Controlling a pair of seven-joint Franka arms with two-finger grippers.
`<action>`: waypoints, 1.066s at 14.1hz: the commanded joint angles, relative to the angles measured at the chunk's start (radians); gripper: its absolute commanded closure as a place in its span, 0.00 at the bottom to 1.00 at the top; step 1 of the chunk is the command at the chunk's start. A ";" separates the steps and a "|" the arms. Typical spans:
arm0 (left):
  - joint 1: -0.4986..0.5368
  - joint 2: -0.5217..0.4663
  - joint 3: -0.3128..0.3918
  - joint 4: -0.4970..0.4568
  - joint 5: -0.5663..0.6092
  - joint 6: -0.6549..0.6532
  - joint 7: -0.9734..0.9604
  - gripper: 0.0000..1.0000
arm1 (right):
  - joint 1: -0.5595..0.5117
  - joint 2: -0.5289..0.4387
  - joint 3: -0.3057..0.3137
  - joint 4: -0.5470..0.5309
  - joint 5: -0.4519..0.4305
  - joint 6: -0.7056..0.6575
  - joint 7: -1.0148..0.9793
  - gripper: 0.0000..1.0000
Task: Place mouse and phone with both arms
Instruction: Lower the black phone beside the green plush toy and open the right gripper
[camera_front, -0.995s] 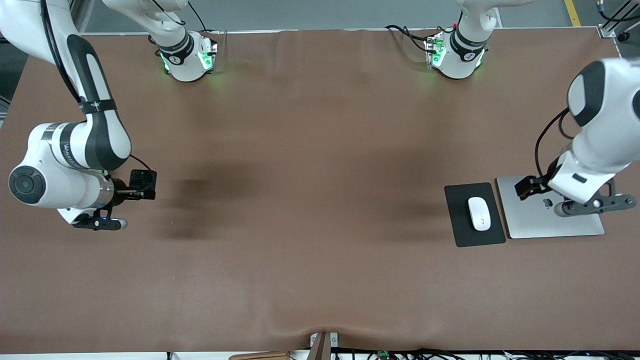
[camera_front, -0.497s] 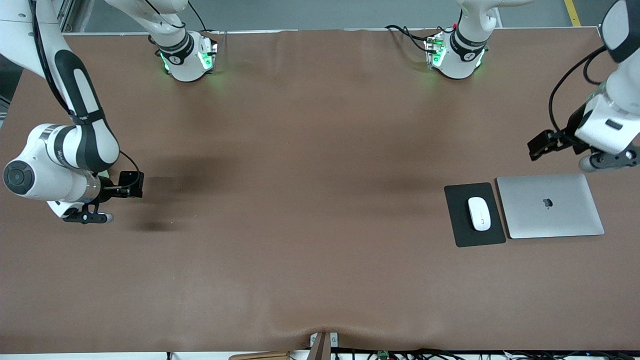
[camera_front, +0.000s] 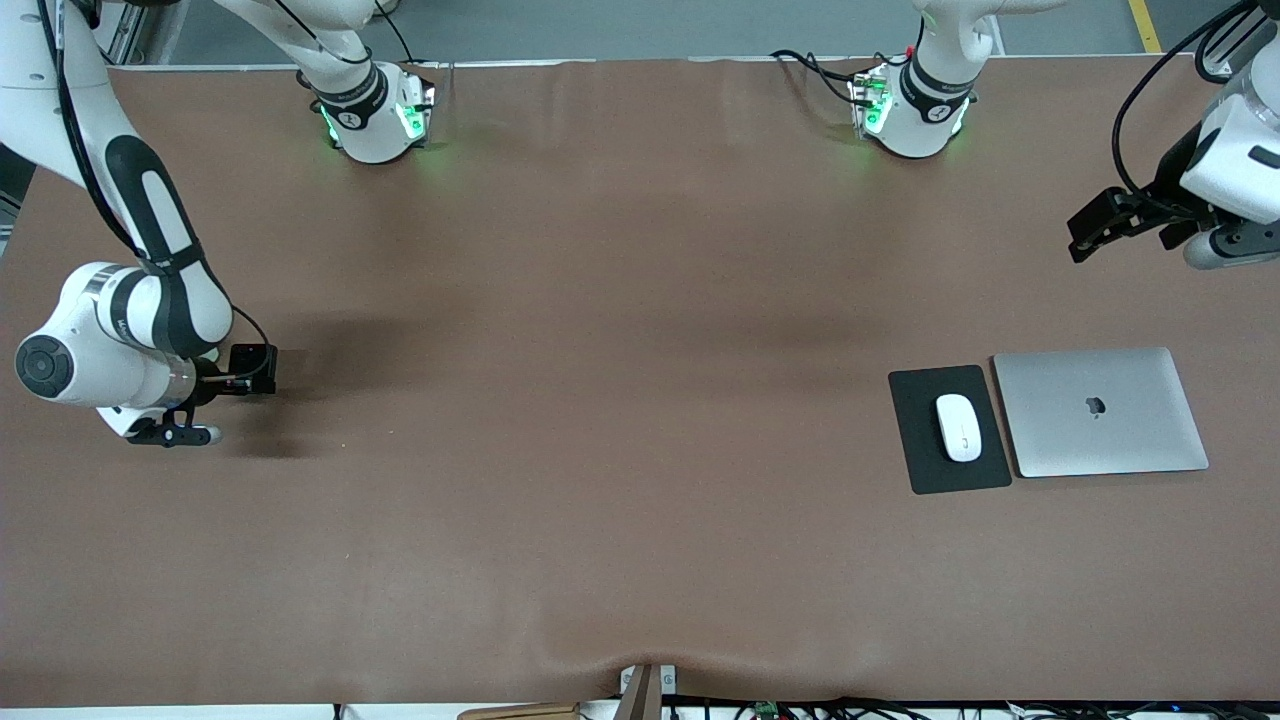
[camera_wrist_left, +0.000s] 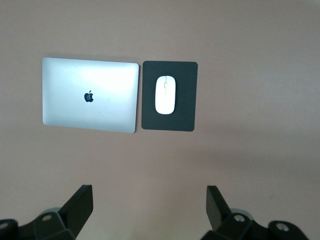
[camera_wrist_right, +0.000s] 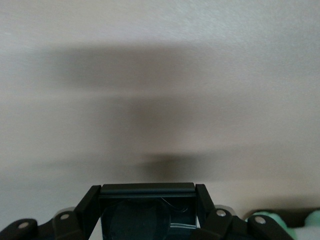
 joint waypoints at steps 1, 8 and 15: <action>0.002 -0.029 -0.001 -0.010 -0.020 -0.022 0.021 0.00 | -0.042 0.022 0.021 0.006 -0.023 0.014 -0.022 1.00; -0.005 0.014 -0.006 0.076 -0.038 -0.022 0.019 0.00 | -0.036 0.026 0.021 0.025 -0.024 0.000 -0.057 0.00; -0.030 0.059 -0.006 0.104 -0.036 -0.022 0.018 0.00 | 0.082 -0.073 0.027 0.223 -0.016 -0.247 -0.039 0.00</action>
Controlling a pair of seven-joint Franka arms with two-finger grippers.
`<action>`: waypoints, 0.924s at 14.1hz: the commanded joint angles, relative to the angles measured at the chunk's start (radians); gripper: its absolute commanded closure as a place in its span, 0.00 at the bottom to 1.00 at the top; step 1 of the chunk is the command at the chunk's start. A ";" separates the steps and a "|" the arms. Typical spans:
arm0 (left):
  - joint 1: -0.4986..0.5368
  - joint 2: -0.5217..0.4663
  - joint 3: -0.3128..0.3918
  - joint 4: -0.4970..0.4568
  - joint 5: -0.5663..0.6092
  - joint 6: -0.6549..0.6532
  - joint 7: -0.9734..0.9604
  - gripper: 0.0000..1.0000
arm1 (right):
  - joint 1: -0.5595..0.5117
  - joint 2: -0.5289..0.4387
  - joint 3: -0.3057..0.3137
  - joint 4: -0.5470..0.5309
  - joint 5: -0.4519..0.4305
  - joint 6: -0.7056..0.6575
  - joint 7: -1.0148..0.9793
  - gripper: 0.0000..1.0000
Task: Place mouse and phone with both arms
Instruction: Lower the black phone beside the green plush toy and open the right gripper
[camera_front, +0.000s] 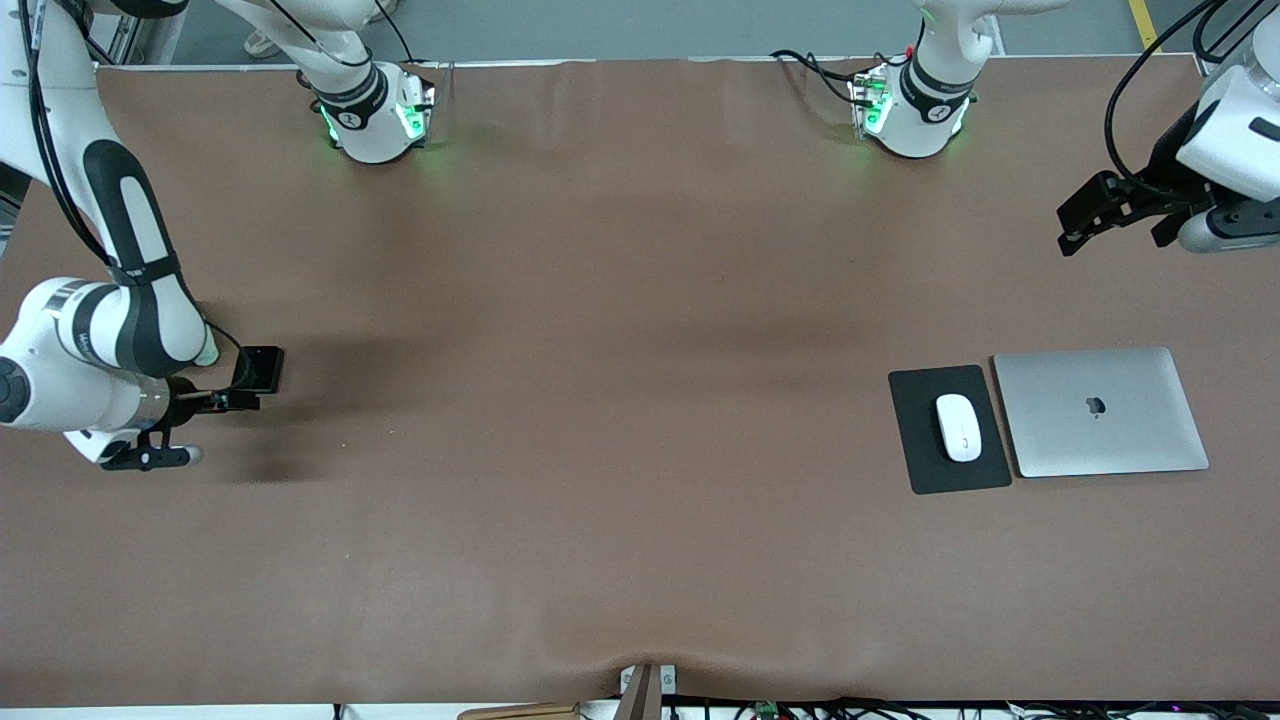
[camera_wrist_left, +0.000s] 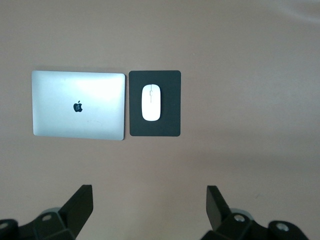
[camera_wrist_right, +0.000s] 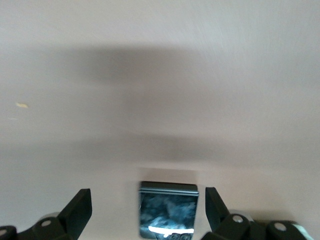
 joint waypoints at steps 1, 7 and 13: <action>0.001 0.021 -0.002 0.030 -0.020 -0.012 0.018 0.00 | 0.066 -0.098 -0.002 0.006 -0.010 -0.066 0.039 0.00; 0.008 0.015 -0.028 0.020 -0.021 -0.035 0.021 0.00 | 0.136 -0.272 0.001 0.062 0.025 -0.294 0.155 0.00; 0.024 0.009 -0.019 0.017 -0.035 -0.079 0.056 0.00 | 0.140 -0.437 0.003 0.138 0.106 -0.488 0.151 0.00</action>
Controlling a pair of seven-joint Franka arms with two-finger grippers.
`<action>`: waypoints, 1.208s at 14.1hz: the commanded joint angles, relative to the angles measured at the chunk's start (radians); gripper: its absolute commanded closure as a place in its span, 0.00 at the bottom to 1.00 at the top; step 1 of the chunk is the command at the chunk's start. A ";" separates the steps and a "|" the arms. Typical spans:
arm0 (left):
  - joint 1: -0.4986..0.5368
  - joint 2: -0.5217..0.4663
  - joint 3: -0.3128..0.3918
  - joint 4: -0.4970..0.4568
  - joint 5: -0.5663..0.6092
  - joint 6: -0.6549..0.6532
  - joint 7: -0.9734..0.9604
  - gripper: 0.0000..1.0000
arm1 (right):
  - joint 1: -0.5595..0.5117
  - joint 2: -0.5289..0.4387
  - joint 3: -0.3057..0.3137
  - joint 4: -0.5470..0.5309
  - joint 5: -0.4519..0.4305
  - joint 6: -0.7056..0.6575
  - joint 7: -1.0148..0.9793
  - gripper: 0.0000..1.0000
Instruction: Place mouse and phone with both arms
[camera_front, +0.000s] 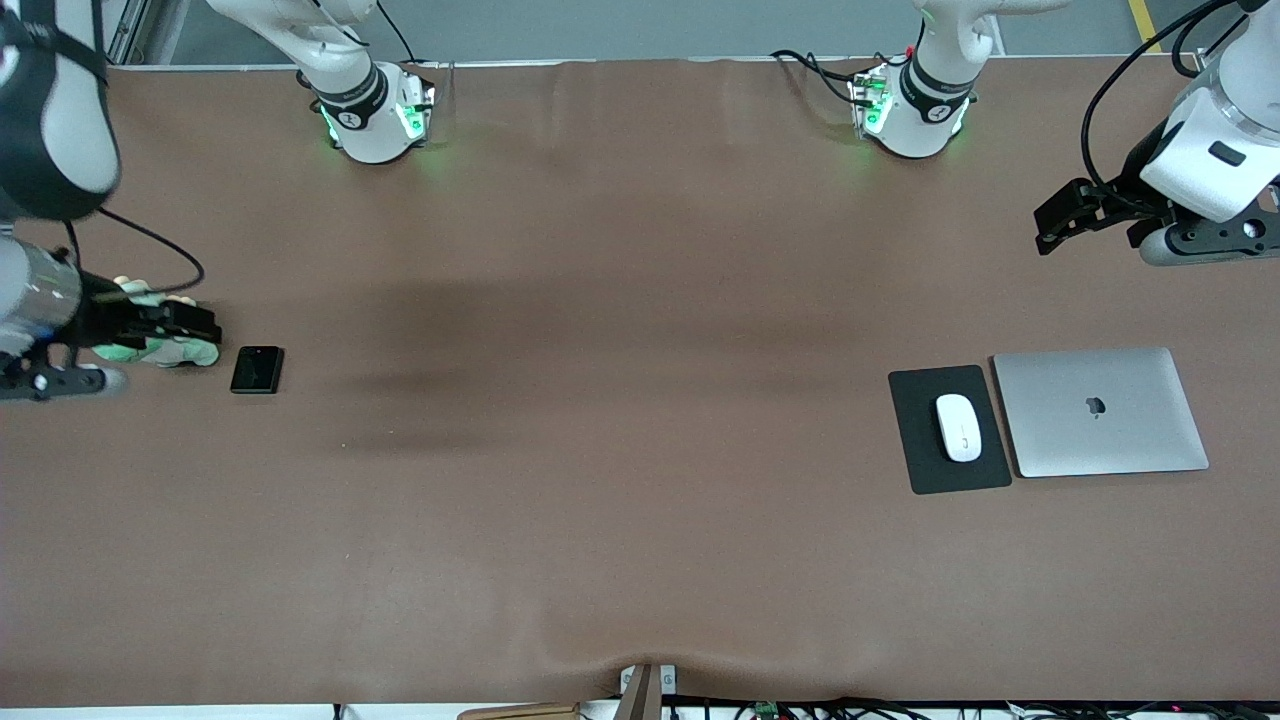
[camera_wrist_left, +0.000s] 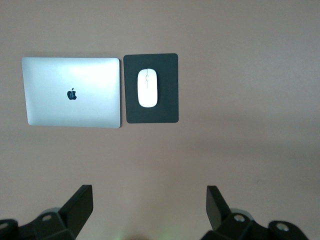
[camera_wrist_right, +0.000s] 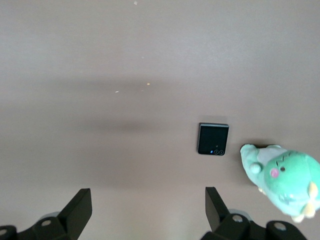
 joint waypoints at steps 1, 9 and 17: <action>0.013 -0.008 0.006 0.011 -0.026 -0.025 0.039 0.00 | 0.018 -0.082 0.000 -0.009 0.024 -0.045 0.007 0.00; 0.050 -0.008 0.006 0.013 -0.026 -0.031 0.047 0.00 | 0.054 -0.160 0.000 -0.006 -0.044 -0.085 0.009 0.00; 0.049 -0.005 0.006 0.023 -0.025 -0.031 0.048 0.00 | 0.078 -0.182 0.001 -0.011 -0.032 -0.113 0.075 0.00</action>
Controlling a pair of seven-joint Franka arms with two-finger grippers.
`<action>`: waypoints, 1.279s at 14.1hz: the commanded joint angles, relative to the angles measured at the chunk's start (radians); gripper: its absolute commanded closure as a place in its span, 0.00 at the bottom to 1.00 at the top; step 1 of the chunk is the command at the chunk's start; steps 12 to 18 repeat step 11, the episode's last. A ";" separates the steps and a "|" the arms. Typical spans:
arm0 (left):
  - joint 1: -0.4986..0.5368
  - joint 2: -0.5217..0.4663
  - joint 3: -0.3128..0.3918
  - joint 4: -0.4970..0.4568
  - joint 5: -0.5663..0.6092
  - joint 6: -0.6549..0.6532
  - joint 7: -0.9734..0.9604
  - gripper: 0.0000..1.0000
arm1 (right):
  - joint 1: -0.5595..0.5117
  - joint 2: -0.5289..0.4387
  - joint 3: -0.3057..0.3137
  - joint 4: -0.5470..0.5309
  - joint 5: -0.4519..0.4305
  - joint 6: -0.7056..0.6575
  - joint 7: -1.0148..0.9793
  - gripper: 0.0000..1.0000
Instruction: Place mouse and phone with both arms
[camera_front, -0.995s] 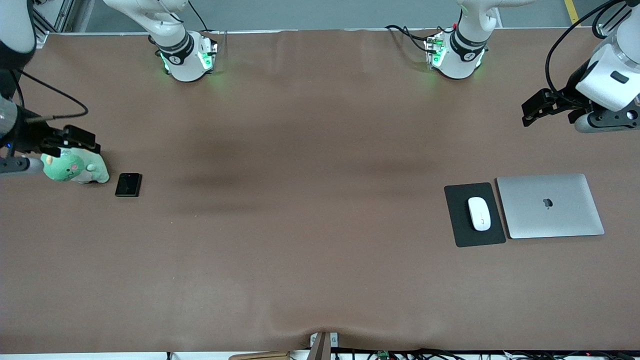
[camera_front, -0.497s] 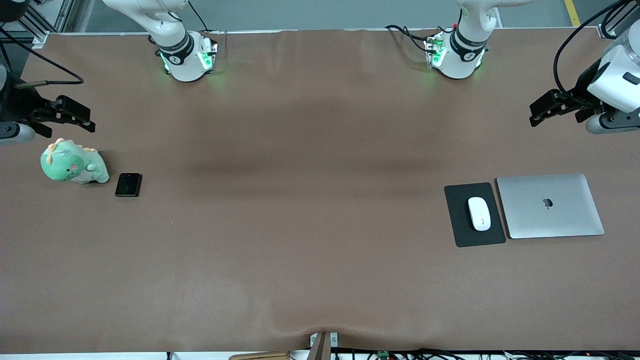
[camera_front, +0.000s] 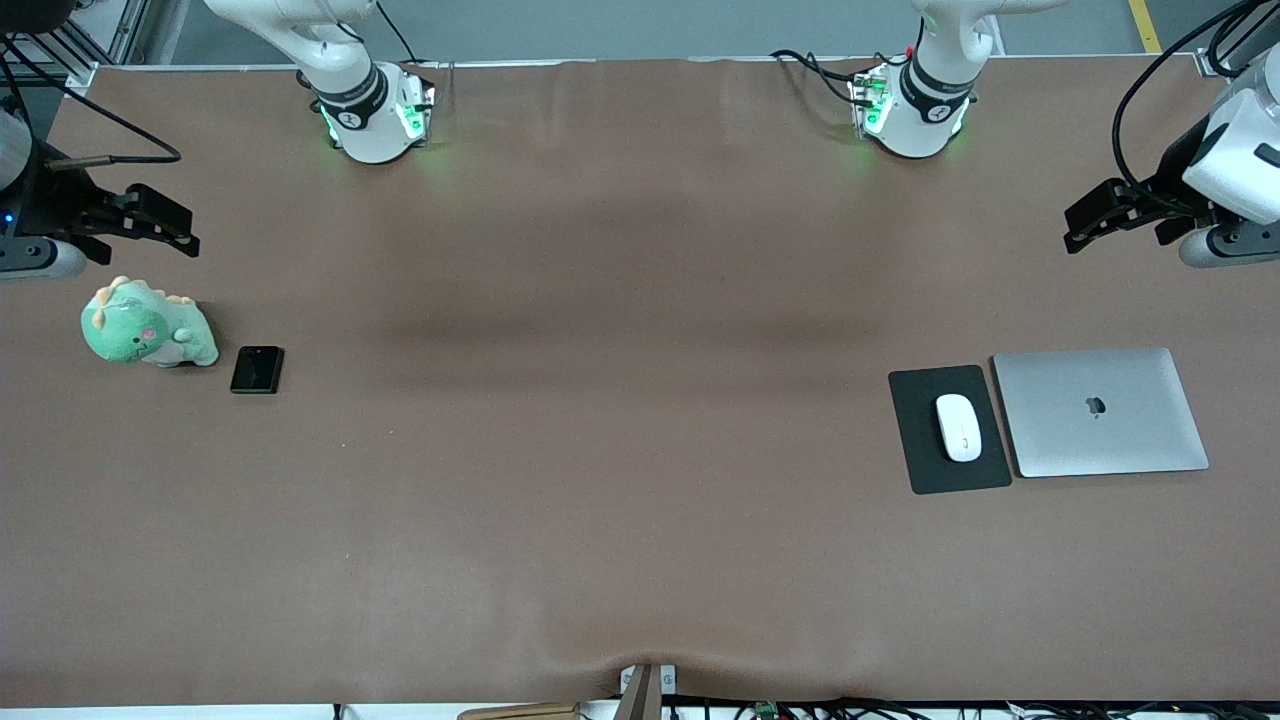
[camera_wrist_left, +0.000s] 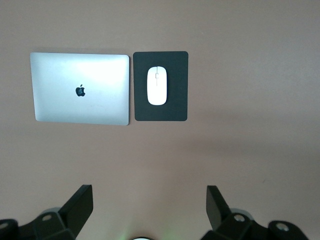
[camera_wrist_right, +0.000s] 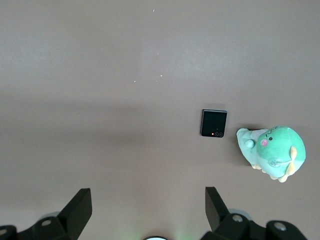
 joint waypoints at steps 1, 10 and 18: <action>0.011 -0.003 -0.004 0.019 -0.022 -0.018 0.028 0.00 | 0.007 -0.022 -0.001 -0.013 -0.004 -0.008 0.021 0.00; 0.006 0.006 -0.007 0.039 -0.017 -0.019 0.030 0.00 | 0.007 -0.022 -0.001 -0.016 0.001 -0.003 0.021 0.00; 0.006 0.006 -0.007 0.037 -0.019 -0.019 0.030 0.00 | 0.007 -0.022 -0.001 -0.014 0.001 -0.005 0.021 0.00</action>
